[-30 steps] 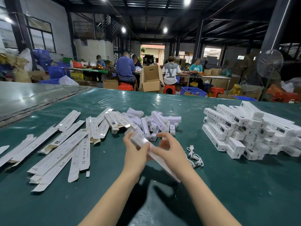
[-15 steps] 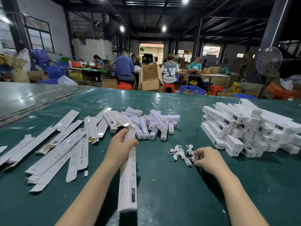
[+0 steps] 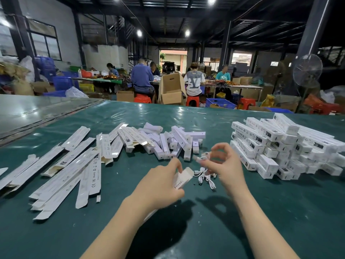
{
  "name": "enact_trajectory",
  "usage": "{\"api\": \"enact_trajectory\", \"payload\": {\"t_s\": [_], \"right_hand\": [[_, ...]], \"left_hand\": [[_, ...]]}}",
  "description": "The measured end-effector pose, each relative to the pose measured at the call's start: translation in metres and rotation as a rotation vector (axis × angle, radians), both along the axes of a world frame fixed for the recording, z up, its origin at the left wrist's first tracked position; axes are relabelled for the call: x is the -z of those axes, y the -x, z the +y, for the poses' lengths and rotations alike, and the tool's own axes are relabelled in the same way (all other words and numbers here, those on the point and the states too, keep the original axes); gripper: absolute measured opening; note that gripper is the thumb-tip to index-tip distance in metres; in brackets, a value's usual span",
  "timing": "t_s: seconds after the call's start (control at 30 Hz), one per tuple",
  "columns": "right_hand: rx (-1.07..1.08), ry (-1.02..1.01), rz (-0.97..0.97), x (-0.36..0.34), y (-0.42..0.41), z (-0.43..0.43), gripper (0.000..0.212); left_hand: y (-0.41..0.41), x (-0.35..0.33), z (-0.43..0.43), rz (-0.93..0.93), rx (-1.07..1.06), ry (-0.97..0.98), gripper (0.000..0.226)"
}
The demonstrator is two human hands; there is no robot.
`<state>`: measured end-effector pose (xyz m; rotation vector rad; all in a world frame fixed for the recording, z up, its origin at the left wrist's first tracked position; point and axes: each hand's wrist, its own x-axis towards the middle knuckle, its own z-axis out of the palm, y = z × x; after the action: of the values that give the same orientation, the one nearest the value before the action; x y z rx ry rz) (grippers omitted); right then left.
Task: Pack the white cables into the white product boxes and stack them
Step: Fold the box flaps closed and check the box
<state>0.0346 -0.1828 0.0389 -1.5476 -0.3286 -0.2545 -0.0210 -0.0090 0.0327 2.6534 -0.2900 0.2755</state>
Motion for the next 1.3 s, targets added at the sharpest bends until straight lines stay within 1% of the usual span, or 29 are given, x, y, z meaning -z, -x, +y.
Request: {"api": "enact_trajectory", "payload": {"t_s": [0.03, 0.1, 0.17, 0.27, 0.3, 0.4, 0.43, 0.47, 0.53, 0.63, 0.7, 0.8, 0.93, 1.1, 1.23, 1.3], "right_hand": [[-0.069, -0.005, 0.004, -0.004, 0.002, 0.005, 0.035], [-0.172, 0.09, -0.002, -0.009, 0.006, 0.013, 0.03], [-0.224, 0.198, -0.003, -0.011, 0.008, 0.017, 0.028], [-0.278, 0.265, 0.008, -0.011, 0.009, 0.016, 0.031], [-0.309, 0.315, 0.015, -0.012, 0.009, 0.014, 0.032], [-0.403, 0.584, 0.026, -0.017, 0.01, 0.007, 0.035], [-0.43, 0.625, 0.032, -0.018, 0.01, 0.007, 0.036], [-0.451, 0.625, 0.042, -0.02, 0.01, 0.007, 0.037], [-0.459, 0.559, 0.057, -0.02, 0.01, 0.011, 0.039], [-0.393, 0.463, 0.065, -0.013, 0.01, 0.017, 0.035], [-0.35, 0.502, 0.059, -0.011, 0.01, 0.019, 0.031], [-0.353, 0.575, 0.064, -0.012, 0.01, 0.017, 0.03], [-0.376, 0.602, 0.127, -0.01, 0.008, 0.015, 0.03], [-0.368, 0.502, 0.185, -0.003, 0.003, 0.021, 0.032], [-0.419, 0.41, 0.229, 0.002, 0.004, 0.023, 0.017], [-0.448, 0.339, 0.246, 0.006, 0.003, 0.022, 0.017]], "left_hand": [[0.0, 0.001, -0.002, 0.001, 0.006, -0.021, 0.036], [-0.002, 0.002, -0.001, -0.019, -0.001, -0.01, 0.037], [-0.003, 0.001, 0.003, -0.047, -0.026, 0.028, 0.037], [-0.003, 0.001, 0.007, -0.081, -0.056, 0.05, 0.036], [-0.003, 0.001, 0.007, -0.083, -0.057, 0.041, 0.036], [-0.002, 0.003, 0.003, -0.064, -0.034, -0.01, 0.038], [-0.002, 0.004, 0.0, -0.05, -0.021, -0.024, 0.038], [-0.001, 0.004, -0.002, -0.042, -0.007, -0.04, 0.039], [0.0, 0.005, -0.006, -0.043, 0.006, -0.076, 0.039], [0.0, 0.004, -0.005, -0.06, -0.013, -0.056, 0.042], [0.0, 0.004, -0.003, -0.066, -0.023, -0.047, 0.043], [0.0, 0.004, -0.004, -0.065, -0.024, -0.056, 0.043], [0.001, 0.008, -0.01, -0.072, -0.018, -0.156, 0.041], [0.0, 0.009, -0.015, -0.075, -0.031, -0.209, 0.041], [0.002, 0.009, -0.016, -0.097, -0.022, -0.205, 0.039], [0.003, 0.008, -0.015, -0.095, 0.002, -0.172, 0.037]]}}
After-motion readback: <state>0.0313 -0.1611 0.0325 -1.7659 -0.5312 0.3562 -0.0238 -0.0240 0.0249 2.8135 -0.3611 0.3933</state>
